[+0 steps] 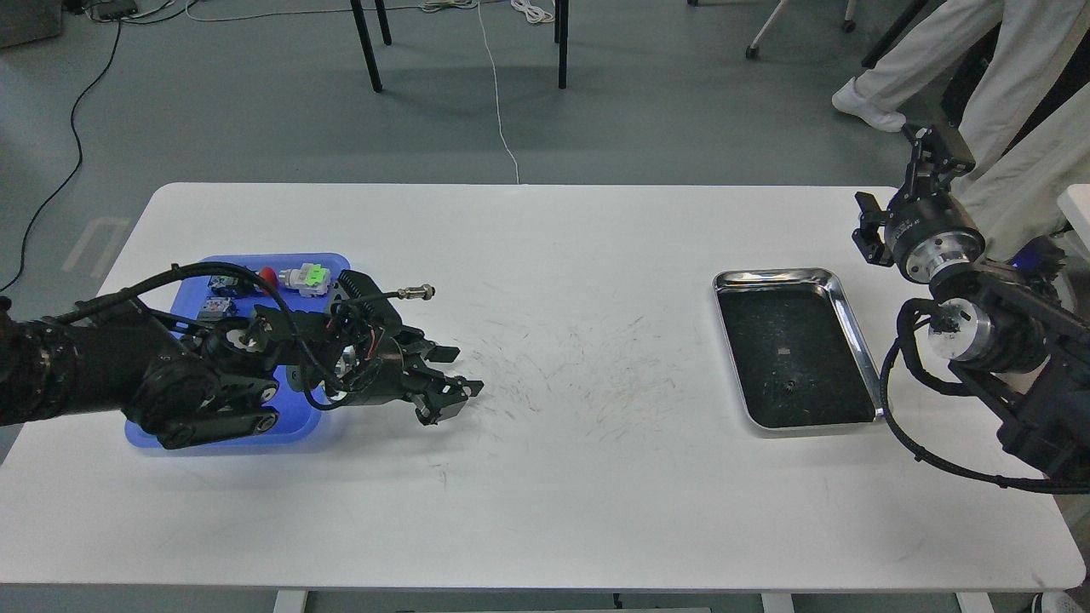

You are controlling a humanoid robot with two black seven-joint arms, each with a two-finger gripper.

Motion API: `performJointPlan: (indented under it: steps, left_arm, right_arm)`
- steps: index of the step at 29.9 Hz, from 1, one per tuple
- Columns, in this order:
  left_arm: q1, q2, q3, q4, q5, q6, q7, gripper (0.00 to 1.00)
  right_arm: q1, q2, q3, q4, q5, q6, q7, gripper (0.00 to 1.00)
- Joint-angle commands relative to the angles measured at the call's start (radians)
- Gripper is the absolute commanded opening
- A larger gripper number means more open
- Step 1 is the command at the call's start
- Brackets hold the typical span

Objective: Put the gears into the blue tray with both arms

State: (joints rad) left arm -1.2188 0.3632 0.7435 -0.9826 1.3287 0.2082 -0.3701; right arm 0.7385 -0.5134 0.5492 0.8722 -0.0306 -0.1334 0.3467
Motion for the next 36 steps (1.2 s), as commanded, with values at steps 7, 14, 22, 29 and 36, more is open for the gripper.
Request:
performJointPlan:
  steps: [7,14,22,29,36]
  left_arm:
    - [0.025,-0.020,0.000,0.033,0.020,0.002,-0.026,0.57]
    - [0.022,-0.017,0.002,0.025,0.021,0.002,-0.105,0.44]
    - [0.025,-0.023,0.004,0.035,0.021,0.002,-0.113,0.37]
    - [0.035,-0.023,0.005,0.036,0.030,0.002,-0.119,0.30]
    - [0.039,-0.020,0.005,0.036,0.052,0.002,-0.119,0.22]
  right_arm:
    - [0.001,-0.005,0.000,0.011,0.000,0.000,0.000,0.98]
    - [-0.001,-0.002,-0.003,0.007,-0.006,0.000,0.000,0.98]
    - [-0.001,-0.007,-0.003,0.010,-0.014,0.000,0.000,0.98]
    - [-0.001,-0.008,-0.005,0.011,-0.014,-0.002,0.000,0.98]
    - [-0.001,-0.010,-0.008,0.011,-0.014,0.000,0.000,0.98]
